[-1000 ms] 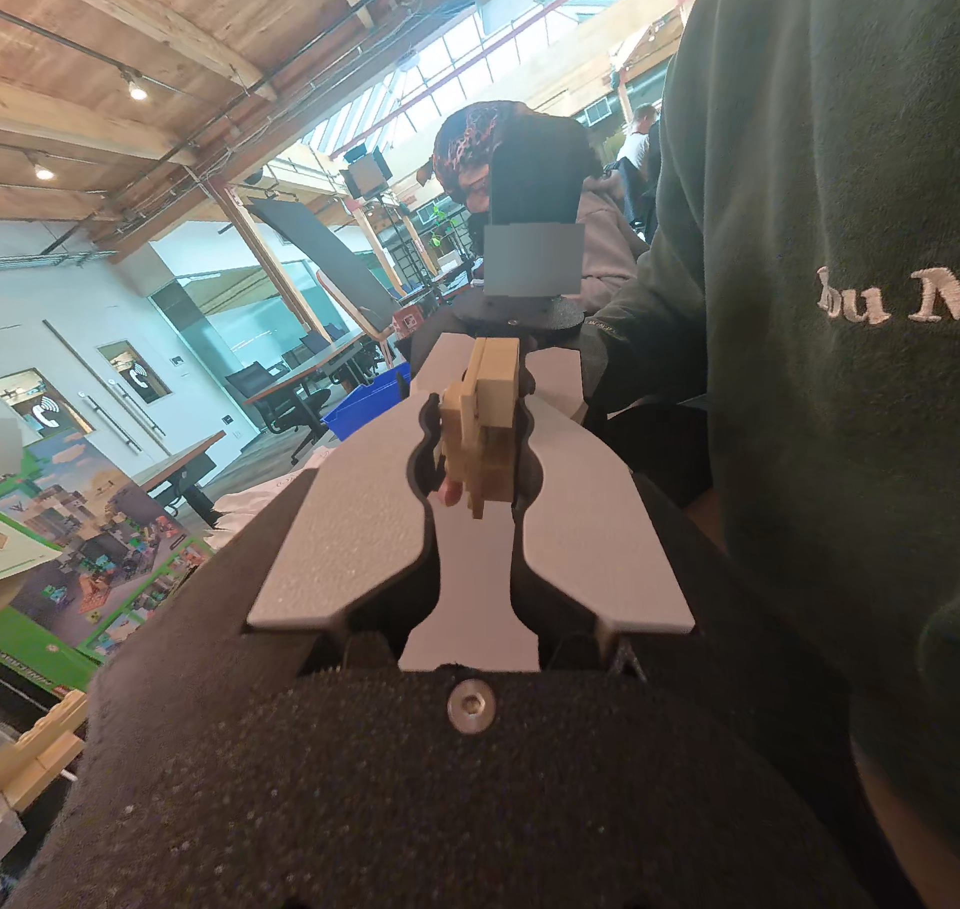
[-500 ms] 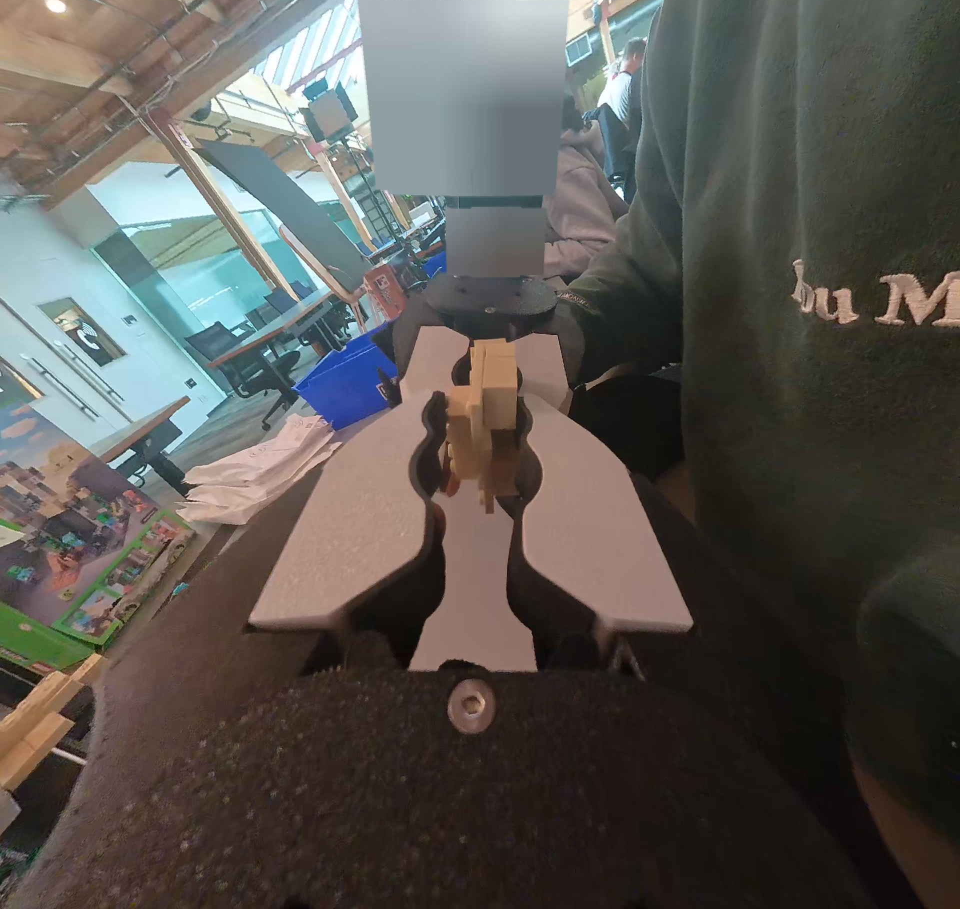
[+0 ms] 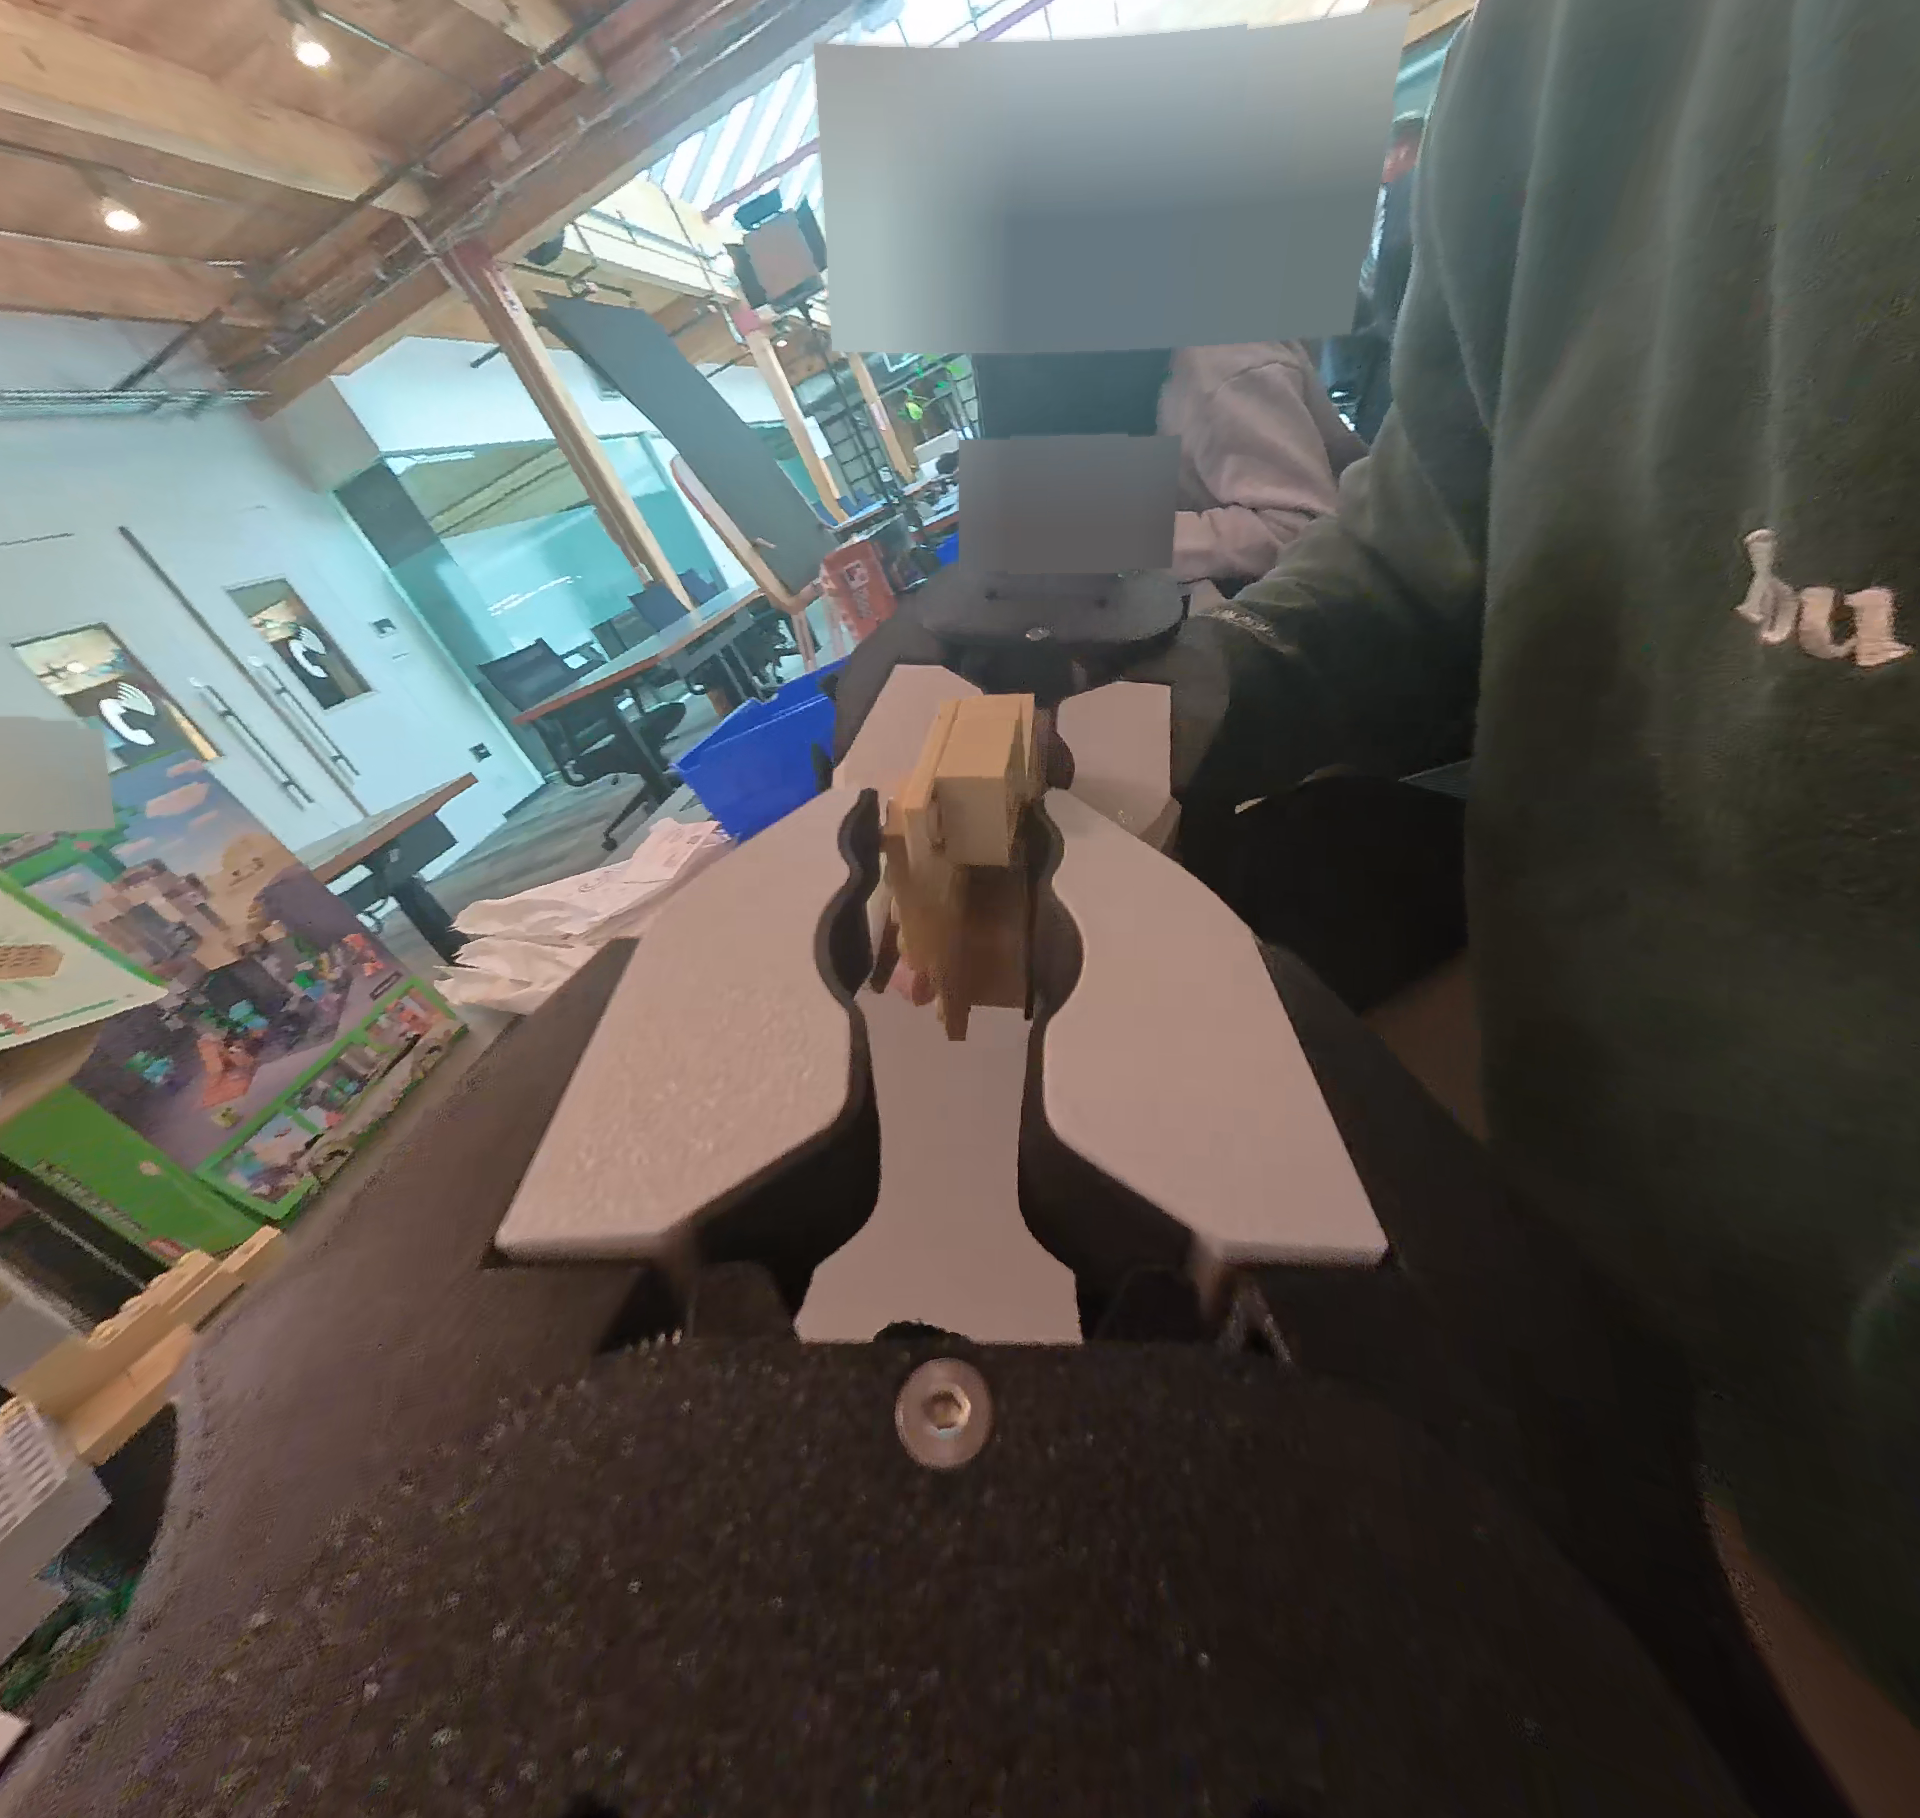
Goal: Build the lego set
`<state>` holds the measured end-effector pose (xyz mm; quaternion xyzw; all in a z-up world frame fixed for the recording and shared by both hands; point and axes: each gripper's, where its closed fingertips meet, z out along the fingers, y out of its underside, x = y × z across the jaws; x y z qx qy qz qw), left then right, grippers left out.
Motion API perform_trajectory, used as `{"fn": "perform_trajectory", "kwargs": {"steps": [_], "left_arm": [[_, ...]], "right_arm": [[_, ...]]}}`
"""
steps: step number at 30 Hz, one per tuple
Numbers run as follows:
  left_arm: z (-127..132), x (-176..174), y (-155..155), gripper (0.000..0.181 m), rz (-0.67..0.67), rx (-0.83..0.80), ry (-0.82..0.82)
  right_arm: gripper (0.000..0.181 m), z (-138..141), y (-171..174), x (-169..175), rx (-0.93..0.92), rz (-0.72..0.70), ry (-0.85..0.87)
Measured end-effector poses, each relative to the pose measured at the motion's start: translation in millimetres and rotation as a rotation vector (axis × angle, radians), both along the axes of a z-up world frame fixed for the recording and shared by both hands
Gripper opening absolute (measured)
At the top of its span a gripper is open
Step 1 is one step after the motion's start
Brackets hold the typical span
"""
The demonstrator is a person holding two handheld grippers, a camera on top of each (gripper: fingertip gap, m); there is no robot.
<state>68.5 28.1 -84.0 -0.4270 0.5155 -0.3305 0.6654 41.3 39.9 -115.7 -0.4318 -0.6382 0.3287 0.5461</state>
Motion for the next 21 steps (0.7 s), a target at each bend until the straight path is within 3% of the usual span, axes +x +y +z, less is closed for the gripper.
{"fn": "perform_trajectory", "kwargs": {"steps": [9,21], "left_arm": [[-0.5,1.8,8.1,0.027,0.088,0.028,0.008],[2.5,0.7,1.0,0.026,0.031,0.019,0.007]], "right_arm": [[0.028,0.1,6.4,-3.8,-0.011,-0.057,0.001],[0.035,7.8,-2.4,-1.0,0.006,0.064,0.037]]}}
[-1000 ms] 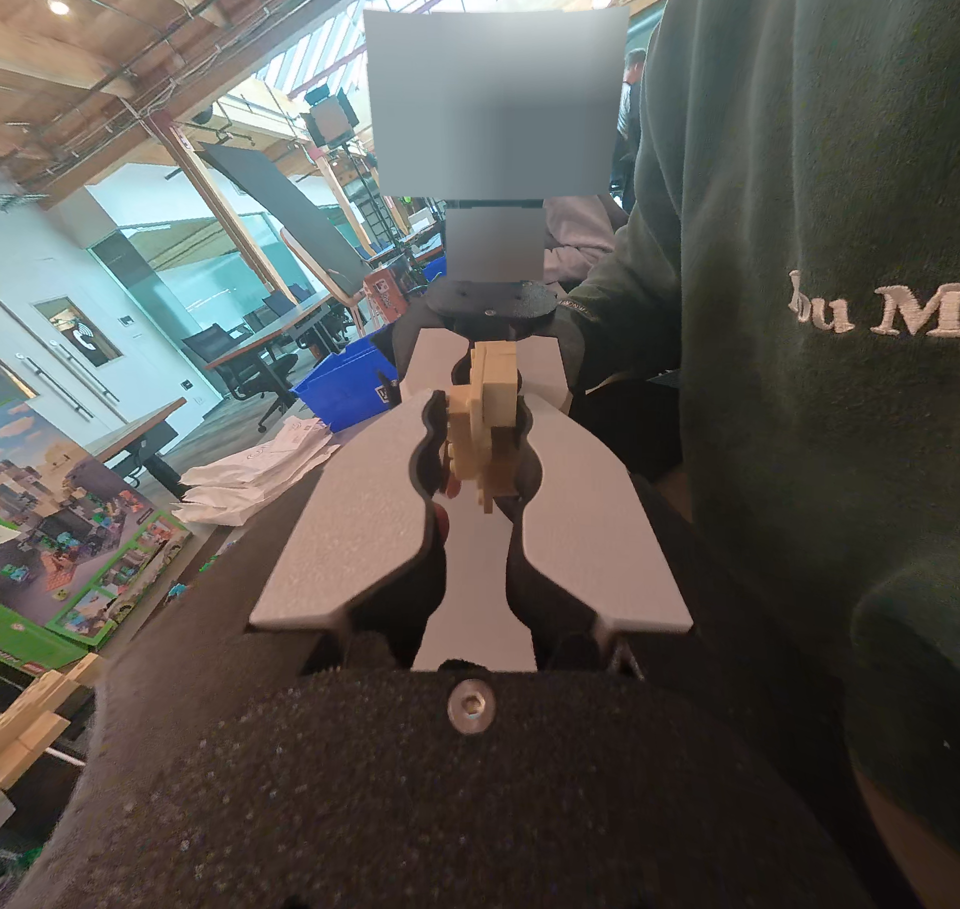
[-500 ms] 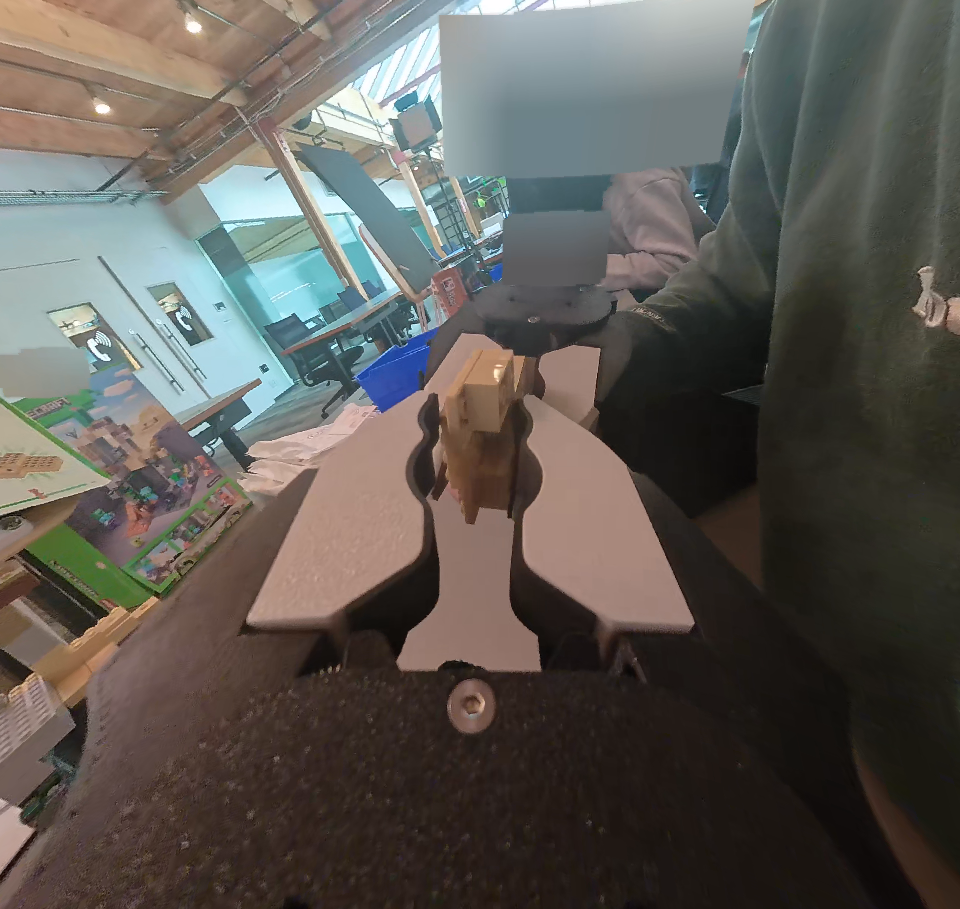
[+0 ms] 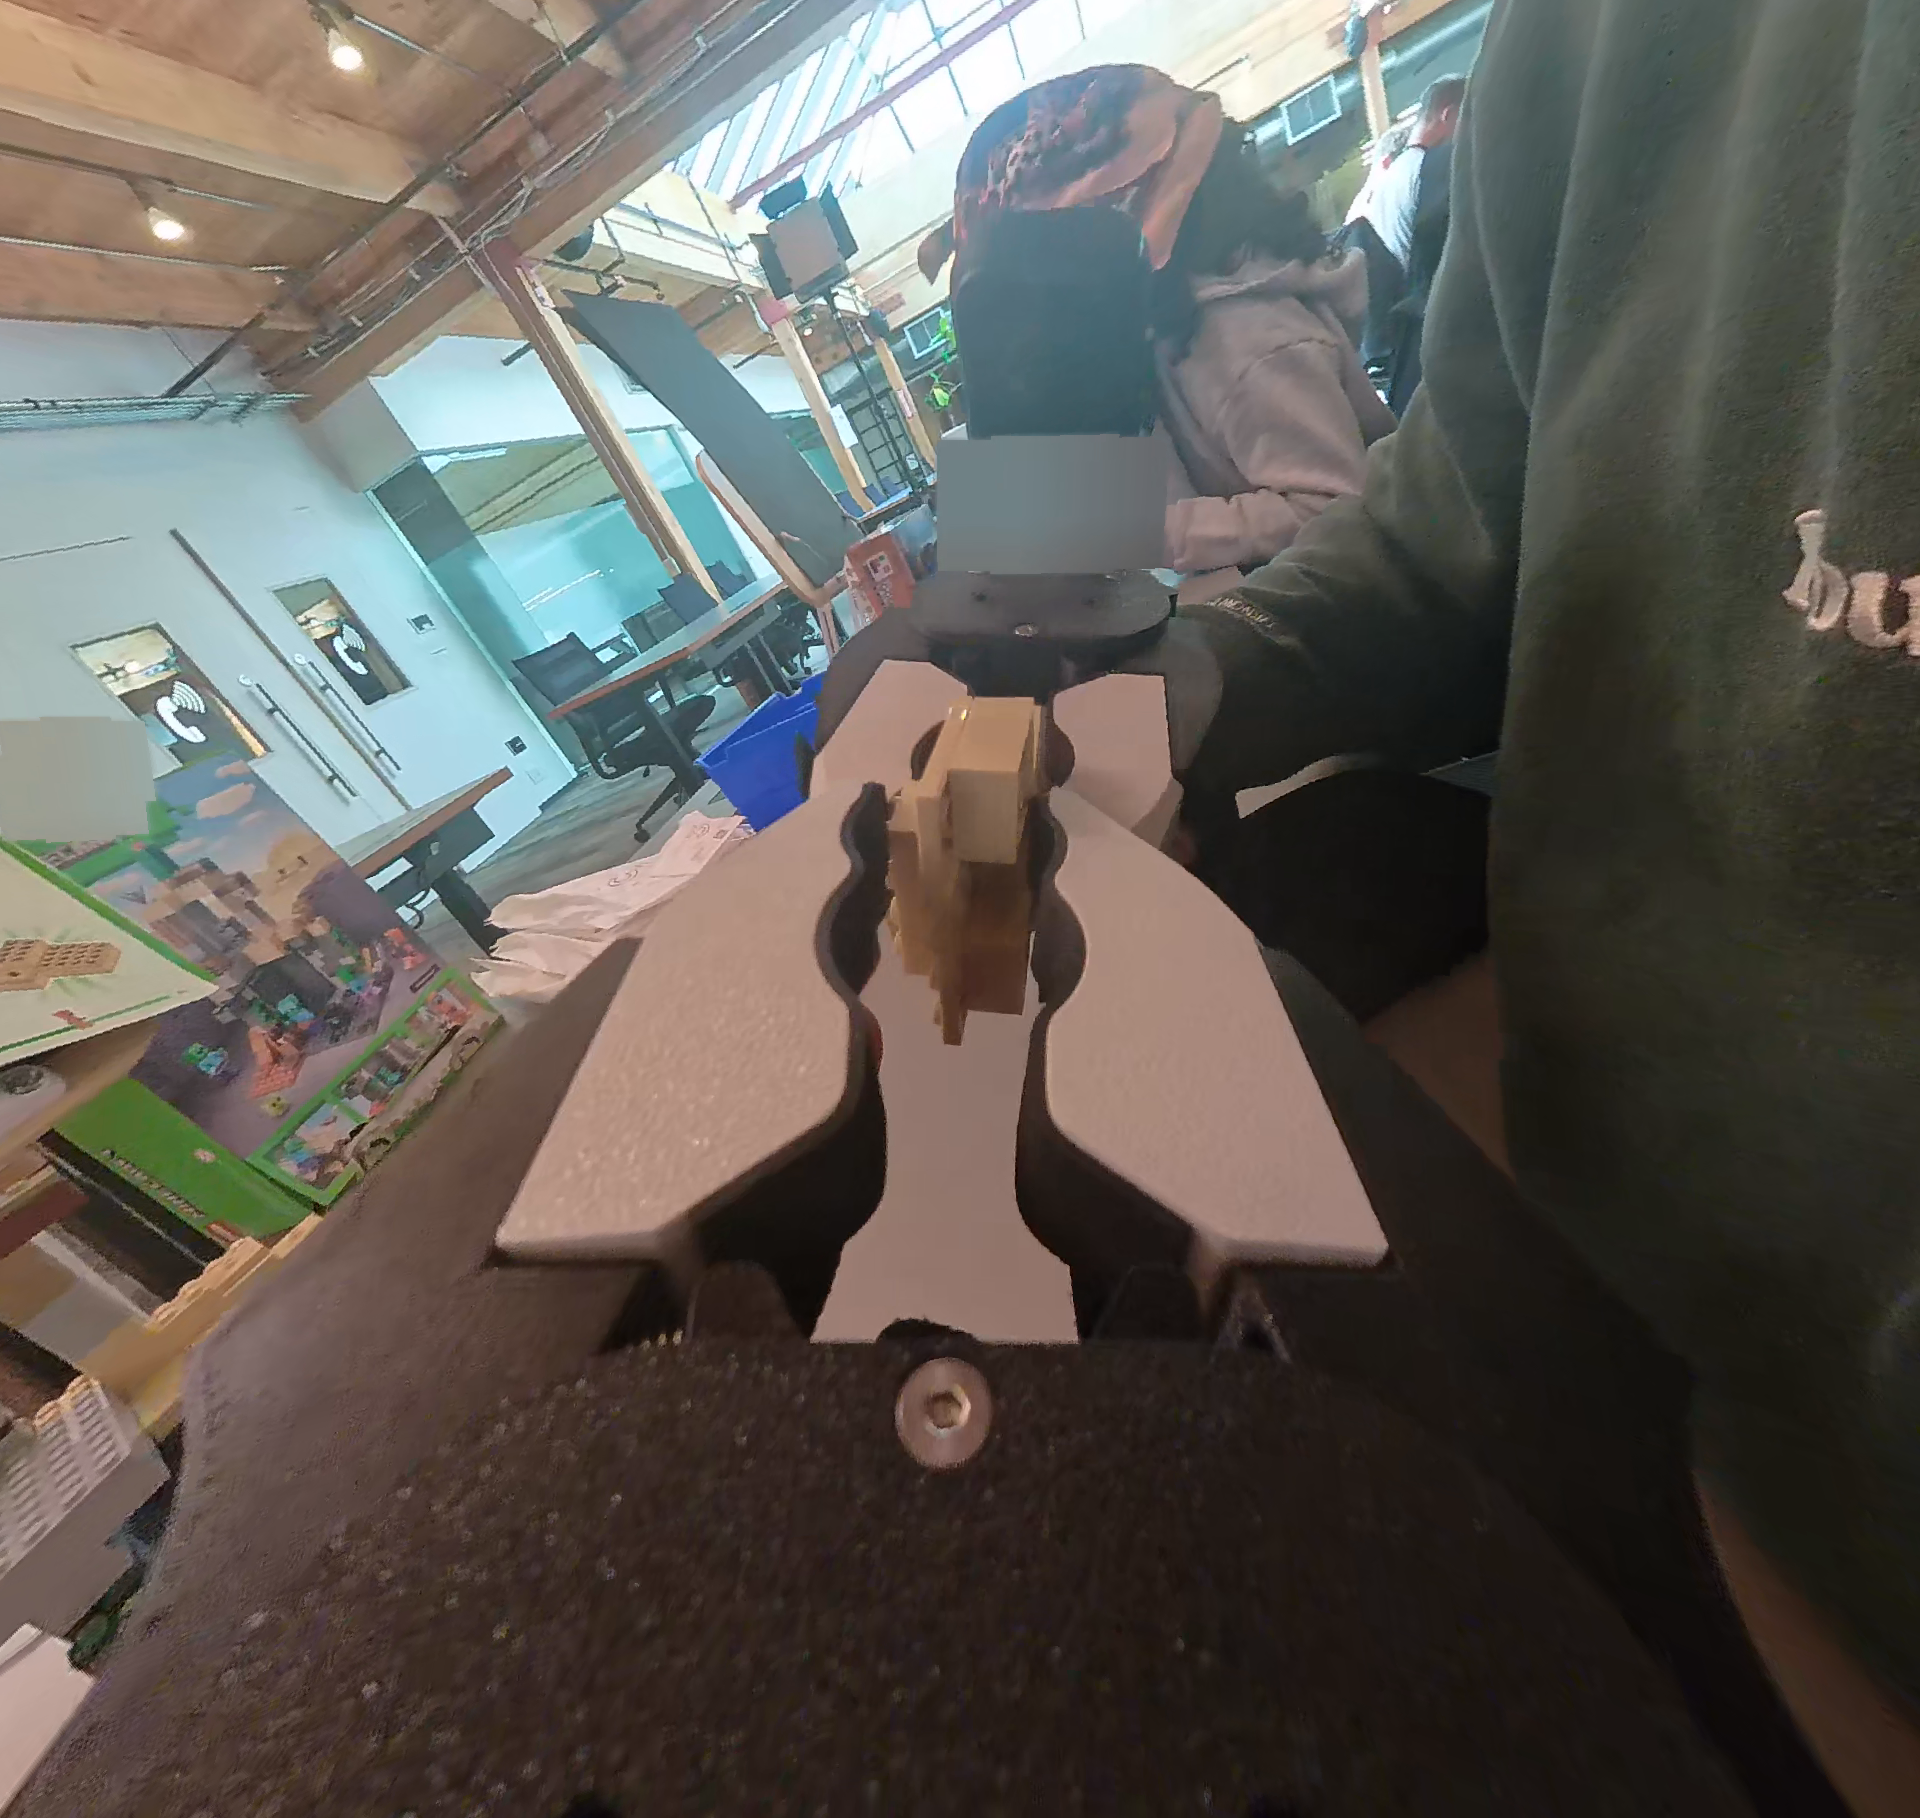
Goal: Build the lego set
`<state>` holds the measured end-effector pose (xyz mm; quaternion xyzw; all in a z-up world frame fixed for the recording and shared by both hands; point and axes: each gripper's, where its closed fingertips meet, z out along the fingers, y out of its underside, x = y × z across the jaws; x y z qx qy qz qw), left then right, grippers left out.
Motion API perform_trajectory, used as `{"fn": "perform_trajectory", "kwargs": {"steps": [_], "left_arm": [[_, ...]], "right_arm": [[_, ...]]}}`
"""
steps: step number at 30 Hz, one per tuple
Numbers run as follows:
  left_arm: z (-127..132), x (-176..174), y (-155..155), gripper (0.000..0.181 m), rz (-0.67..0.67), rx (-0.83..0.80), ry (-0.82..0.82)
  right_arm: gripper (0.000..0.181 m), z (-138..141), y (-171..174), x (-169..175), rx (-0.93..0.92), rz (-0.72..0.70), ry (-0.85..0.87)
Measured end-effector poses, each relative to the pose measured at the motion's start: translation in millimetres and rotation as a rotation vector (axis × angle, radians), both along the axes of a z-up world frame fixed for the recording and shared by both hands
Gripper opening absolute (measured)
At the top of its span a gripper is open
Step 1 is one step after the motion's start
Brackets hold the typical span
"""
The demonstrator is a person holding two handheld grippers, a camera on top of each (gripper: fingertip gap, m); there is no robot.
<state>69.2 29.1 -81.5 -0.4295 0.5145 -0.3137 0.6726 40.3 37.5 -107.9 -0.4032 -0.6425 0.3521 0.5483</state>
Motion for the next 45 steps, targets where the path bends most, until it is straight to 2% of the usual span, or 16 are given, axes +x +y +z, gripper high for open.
{"fn": "perform_trajectory", "kwargs": {"steps": [2,6,11,14,17,22,26,31,41,45], "left_arm": [[0.3,0.4,-2.5,0.026,-0.013,0.019,-0.007],[0.3,-1.4,-4.7,0.026,-0.024,0.063,0.0],[-14.0,-3.5,9.9,0.028,0.033,0.035,0.056],[-28.1,-11.6,31.8,0.024,0.113,-0.014,0.104],[-45.6,-22.5,59.6,0.018,0.24,-0.089,0.158],[-81.8,-28.3,88.8,0.016,0.392,-0.202,0.303],[-111.1,-30.4,102.9,0.023,0.42,-0.377,0.425],[-129.7,-24.7,105.0,0.039,0.362,-0.659,0.415],[-127.3,-29.6,116.8,0.049,0.338,-0.878,0.278],[-126.1,-25.4,111.4,0.04,0.272,-0.911,0.274]], "right_arm": [[0.028,0.4,-3.8,-0.5,0.027,0.012,-0.004],[0.027,0.1,-2.4,-0.2,0.115,-0.039,-0.038],[0.027,-15.1,19.6,5.7,0.213,-0.139,-0.179],[0.027,-38.5,58.4,16.5,0.308,-0.271,-0.306],[0.027,-74.0,104.2,31.9,0.403,-0.411,-0.49],[0.028,-110.0,133.7,34.2,0.523,-0.47,-0.638],[0.028,-113.6,131.1,26.3,0.574,-0.454,-0.641],[0.027,-108.3,131.5,22.7,0.642,-0.485,-0.612],[0.027,-93.0,125.9,14.6,0.748,-0.506,-0.483],[0.027,-89.8,124.3,14.9,0.807,-0.505,-0.451]]}}
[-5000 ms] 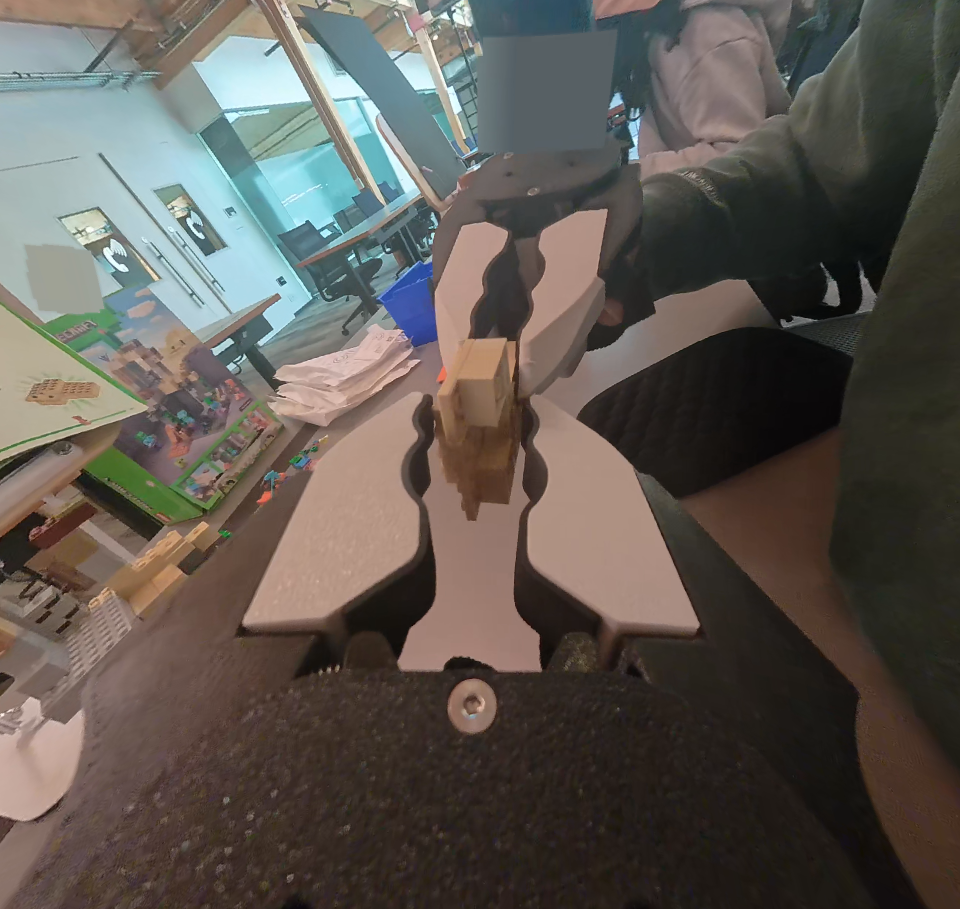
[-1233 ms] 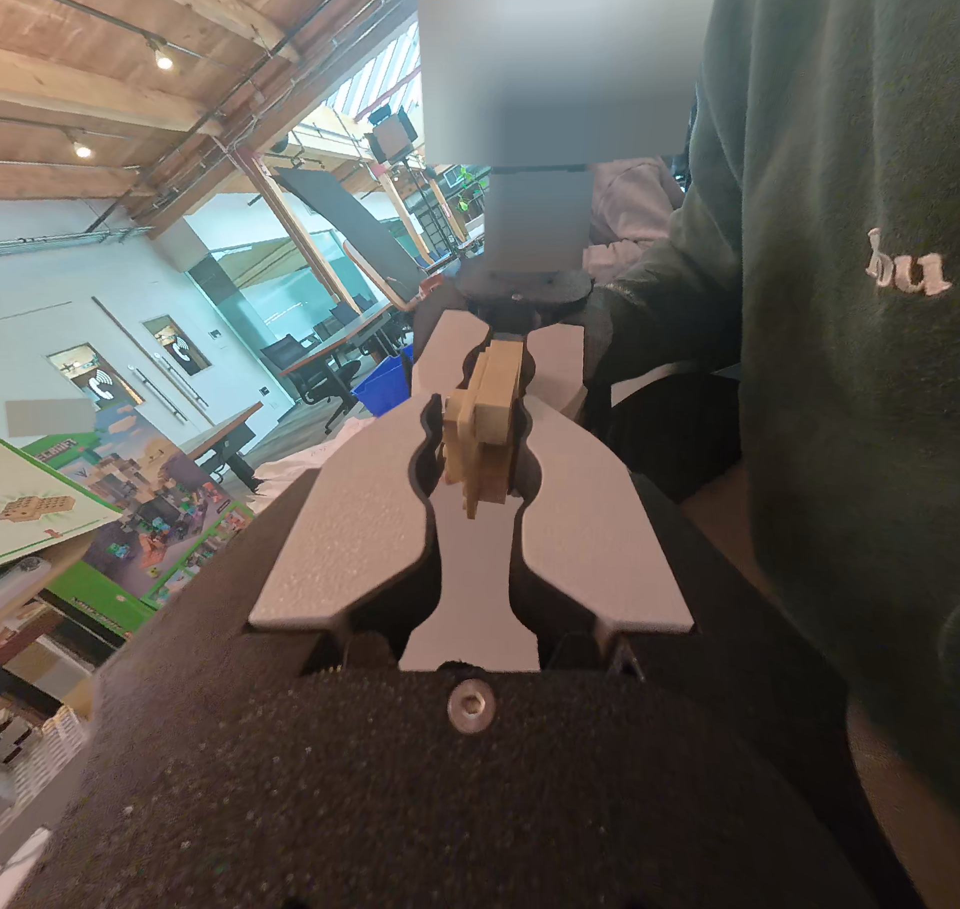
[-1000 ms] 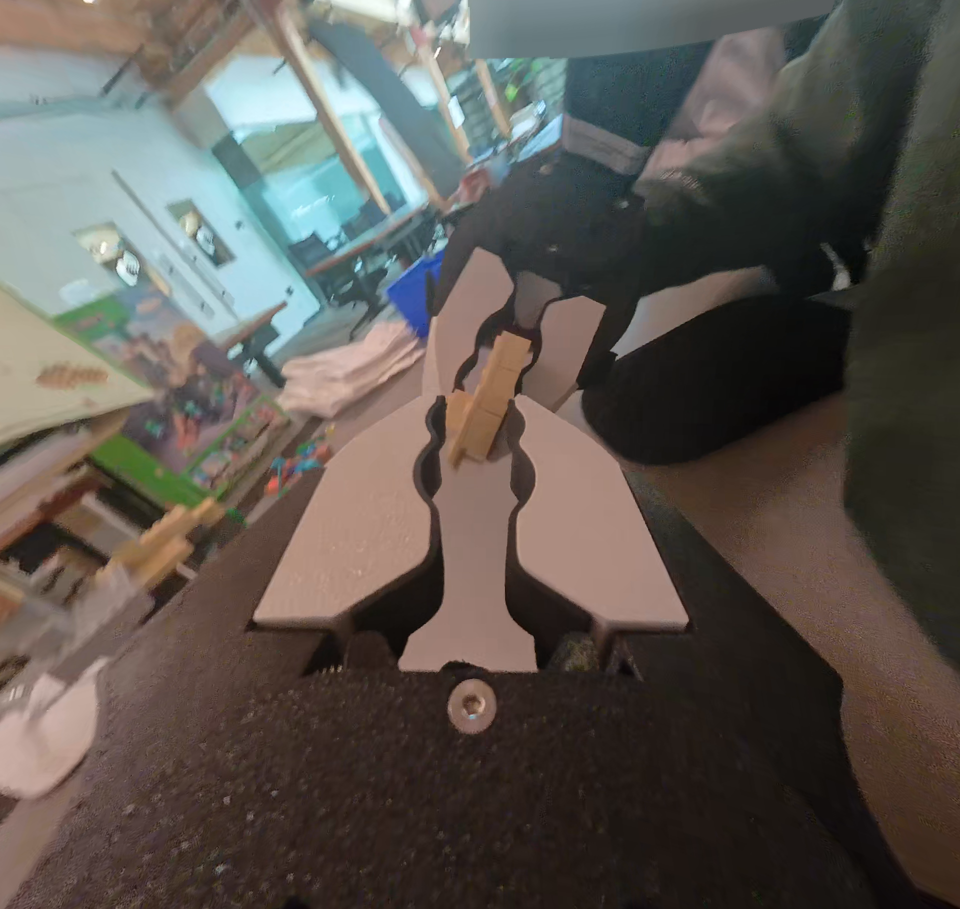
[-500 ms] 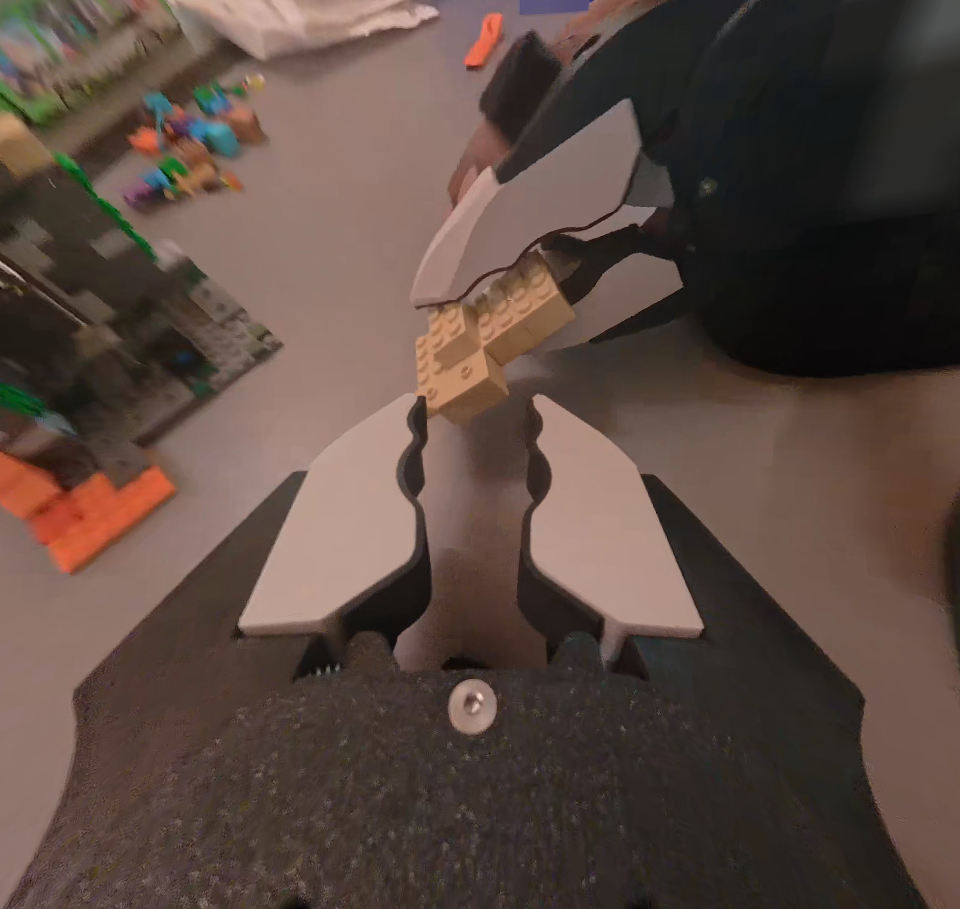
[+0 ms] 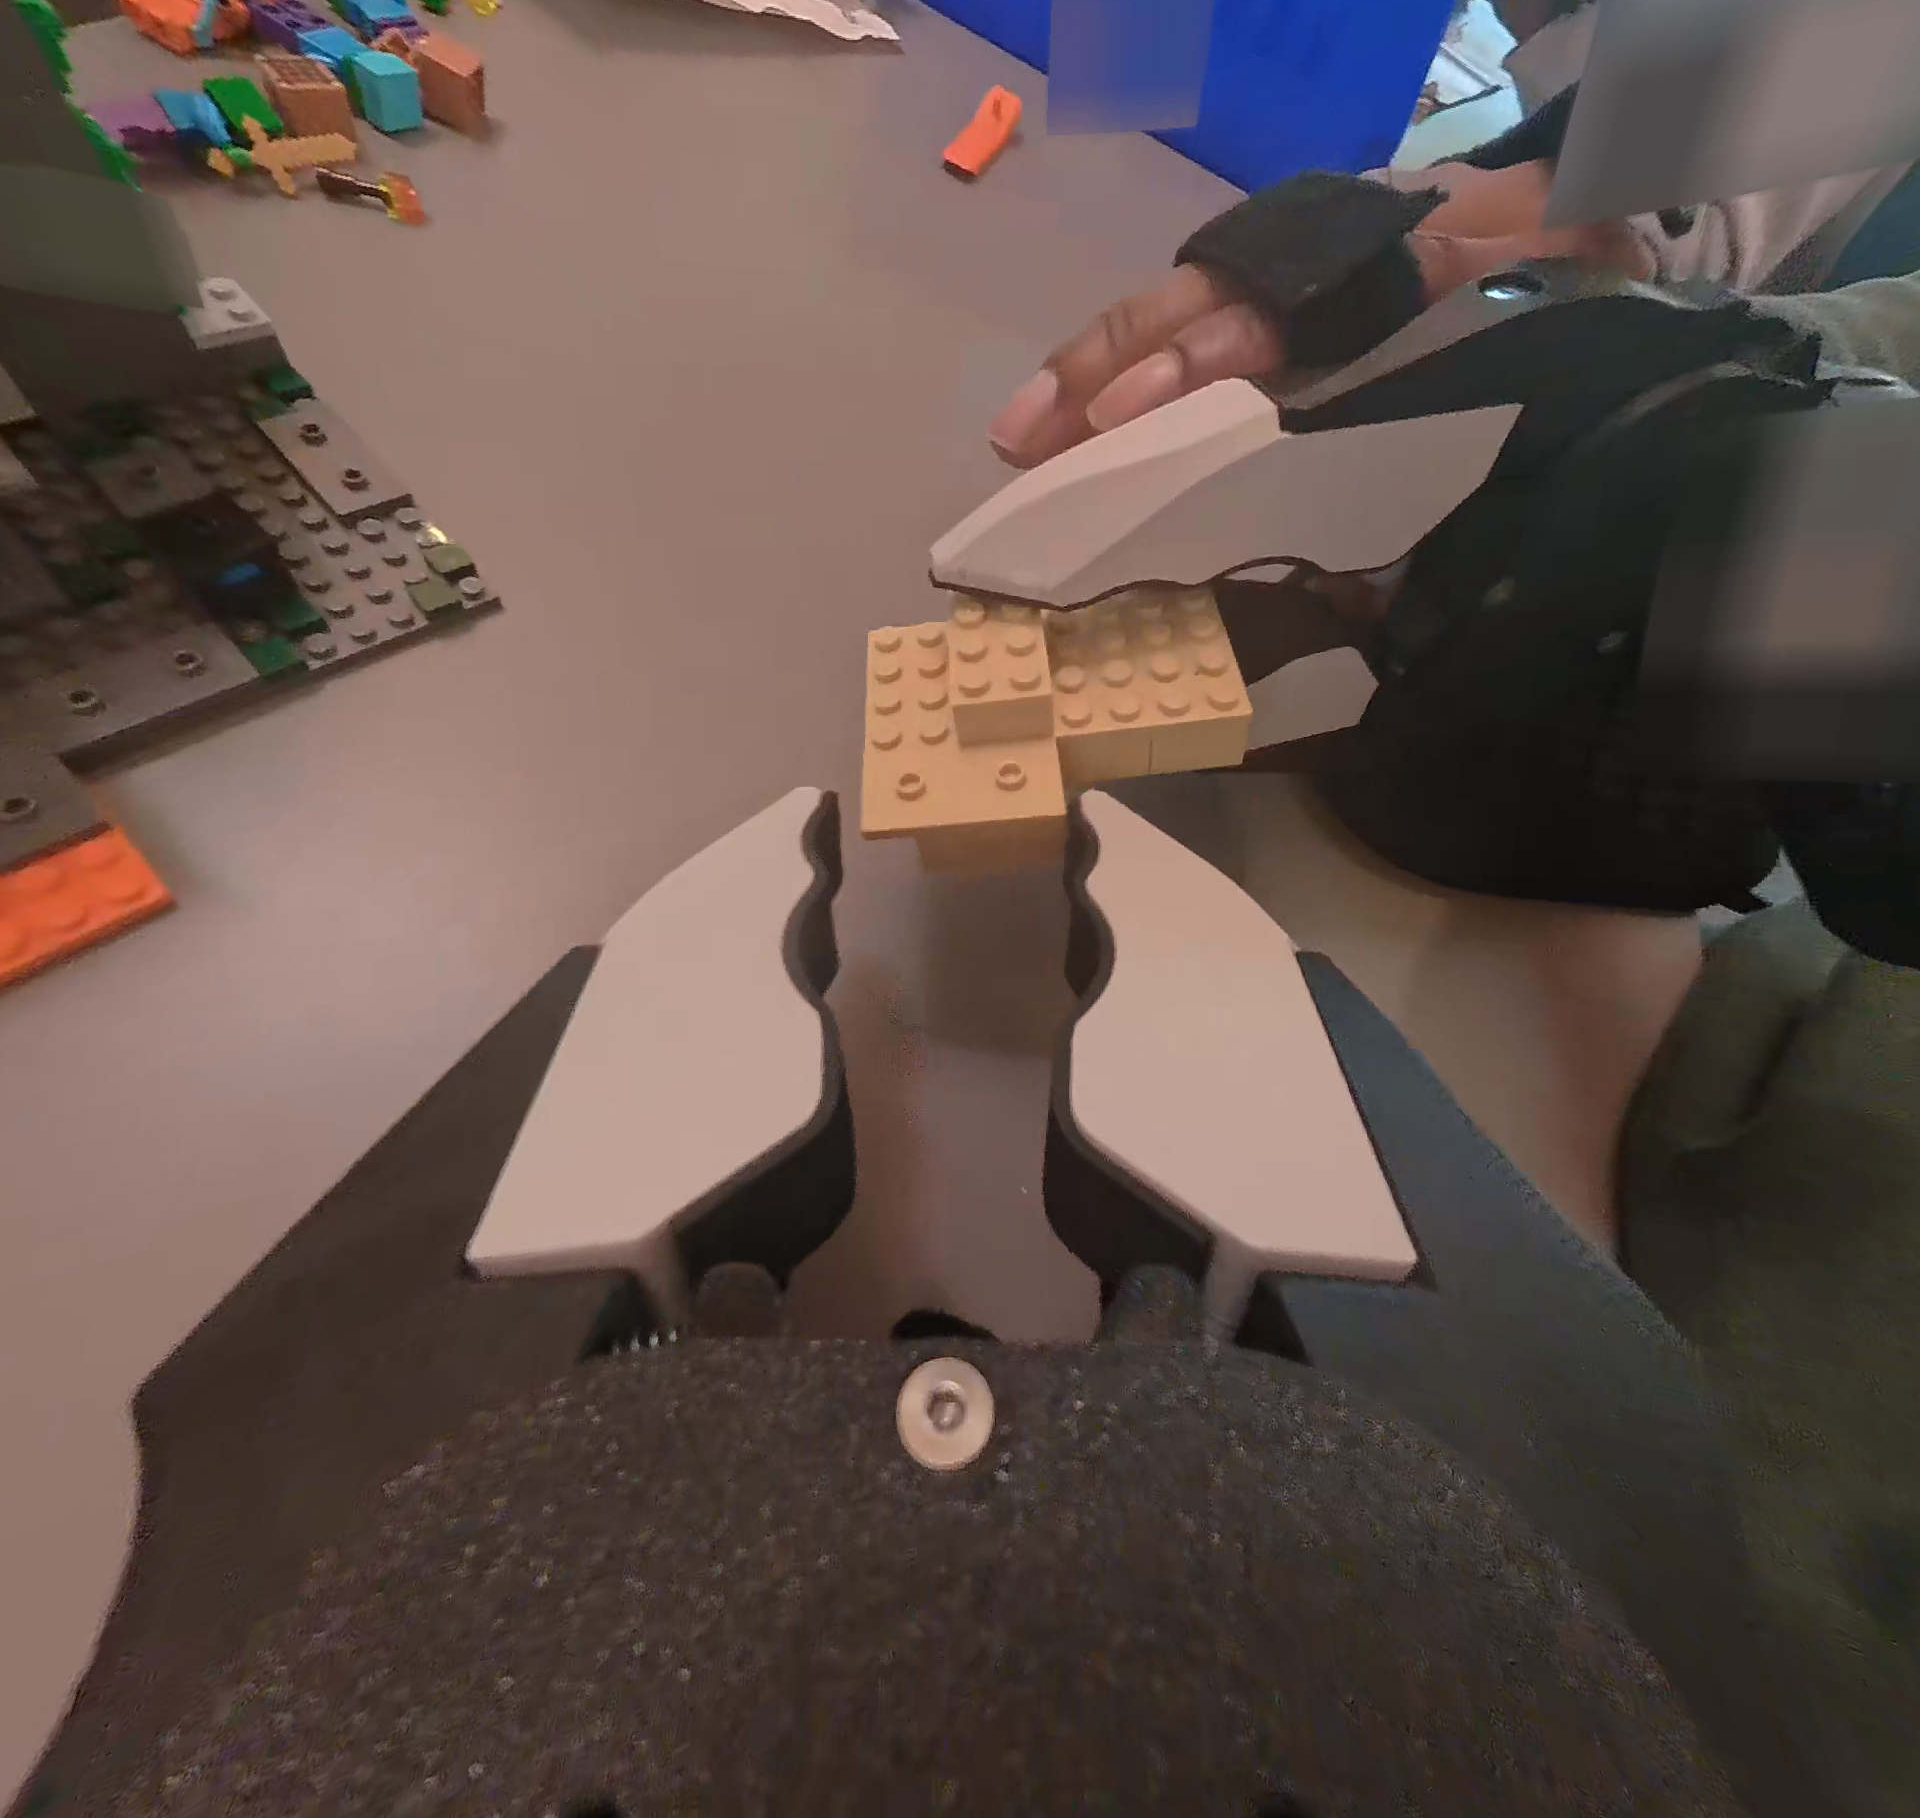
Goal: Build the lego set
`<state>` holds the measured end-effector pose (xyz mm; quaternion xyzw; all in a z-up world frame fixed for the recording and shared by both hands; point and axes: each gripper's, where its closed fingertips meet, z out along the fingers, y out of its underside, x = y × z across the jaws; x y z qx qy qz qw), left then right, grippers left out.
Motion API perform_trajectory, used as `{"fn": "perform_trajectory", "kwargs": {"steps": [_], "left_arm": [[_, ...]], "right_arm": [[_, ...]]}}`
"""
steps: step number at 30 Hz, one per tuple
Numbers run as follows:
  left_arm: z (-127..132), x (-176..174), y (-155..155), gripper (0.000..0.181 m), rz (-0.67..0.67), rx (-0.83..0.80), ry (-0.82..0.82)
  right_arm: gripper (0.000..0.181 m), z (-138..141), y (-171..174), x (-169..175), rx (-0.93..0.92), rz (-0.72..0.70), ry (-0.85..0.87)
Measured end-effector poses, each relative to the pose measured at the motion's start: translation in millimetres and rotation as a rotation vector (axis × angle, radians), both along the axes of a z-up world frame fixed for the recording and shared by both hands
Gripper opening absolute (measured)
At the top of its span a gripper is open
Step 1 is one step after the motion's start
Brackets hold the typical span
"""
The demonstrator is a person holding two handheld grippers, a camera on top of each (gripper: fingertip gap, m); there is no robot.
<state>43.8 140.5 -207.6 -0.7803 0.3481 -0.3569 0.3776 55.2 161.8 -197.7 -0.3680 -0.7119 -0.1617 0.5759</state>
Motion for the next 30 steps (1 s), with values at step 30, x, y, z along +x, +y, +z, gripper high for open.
{"fn": "perform_trajectory", "kwargs": {"steps": [30], "left_arm": [[-32.3,-3.5,5.6,0.039,0.003,0.279,0.373]], "right_arm": [[0.045,-35.8,-24.6,16.1,-1.013,-0.266,0.185]]}}
